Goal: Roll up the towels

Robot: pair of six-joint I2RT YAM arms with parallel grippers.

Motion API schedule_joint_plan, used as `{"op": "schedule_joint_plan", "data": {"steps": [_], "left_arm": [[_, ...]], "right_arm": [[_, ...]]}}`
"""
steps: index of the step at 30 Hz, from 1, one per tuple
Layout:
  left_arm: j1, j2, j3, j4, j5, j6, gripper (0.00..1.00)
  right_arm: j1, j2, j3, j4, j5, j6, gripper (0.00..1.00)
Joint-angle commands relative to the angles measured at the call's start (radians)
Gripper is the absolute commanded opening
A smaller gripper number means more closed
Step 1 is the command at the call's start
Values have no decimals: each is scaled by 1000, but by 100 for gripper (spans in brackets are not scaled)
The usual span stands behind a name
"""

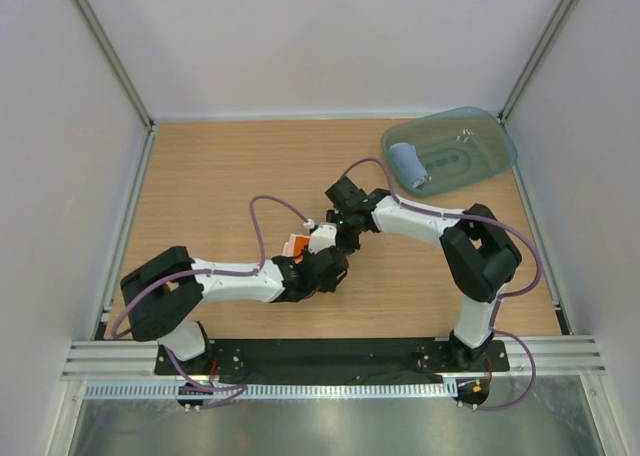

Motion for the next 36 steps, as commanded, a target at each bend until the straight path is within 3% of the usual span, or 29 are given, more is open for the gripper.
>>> {"op": "schedule_joint_plan", "data": {"steps": [1,12,17,21,27,31,36], "left_arm": [[1,38,-58,-146,26,-26,41],[-20,90,-46,-169,32,-48,47],[-20,217,46,-239,35,-38,49],[-20,247,66,-259,21,-46,40],[-19,225,49,-244,26,-43,13],[-19,201,37,-232,37,-34,6],[-17,130,0,-202,61,-17,4]], "right_arm": [[-9,12,55,-5,-17,6,31],[-54,55,69,5,-59,9,35],[-58,57,66,8,-63,10,34],[-65,57,61,9,-71,10,35],[-83,42,44,3,-74,-4,35],[-101,37,29,2,-82,-16,39],[-160,29,21,-14,-89,-39,54]]}}
